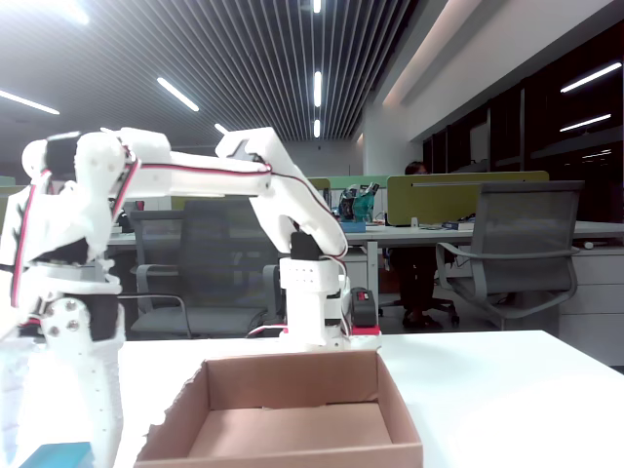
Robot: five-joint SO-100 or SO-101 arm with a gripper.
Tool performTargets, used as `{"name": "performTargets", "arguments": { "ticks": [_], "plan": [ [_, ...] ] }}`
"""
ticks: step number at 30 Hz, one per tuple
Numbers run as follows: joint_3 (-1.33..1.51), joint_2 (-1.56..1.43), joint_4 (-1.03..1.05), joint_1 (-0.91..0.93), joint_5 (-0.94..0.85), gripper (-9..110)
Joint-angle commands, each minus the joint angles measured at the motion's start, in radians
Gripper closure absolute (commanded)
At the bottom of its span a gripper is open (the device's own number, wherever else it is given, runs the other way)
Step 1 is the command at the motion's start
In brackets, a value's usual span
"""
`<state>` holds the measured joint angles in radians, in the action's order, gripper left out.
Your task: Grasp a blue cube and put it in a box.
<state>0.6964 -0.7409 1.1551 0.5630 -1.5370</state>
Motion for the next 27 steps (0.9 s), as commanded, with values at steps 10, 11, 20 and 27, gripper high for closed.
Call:
{"name": "performTargets", "arguments": {
  "ticks": [10,11,20,27],
  "plan": [
    [-0.008,-0.003,-0.012,-0.021,-0.006,79],
    [-0.008,-0.002,-0.014,-0.021,-0.006,80],
    [-0.003,0.000,-0.018,-0.021,-0.002,84],
    [0.000,0.000,-0.029,-0.018,0.006,86]
  ]
}}
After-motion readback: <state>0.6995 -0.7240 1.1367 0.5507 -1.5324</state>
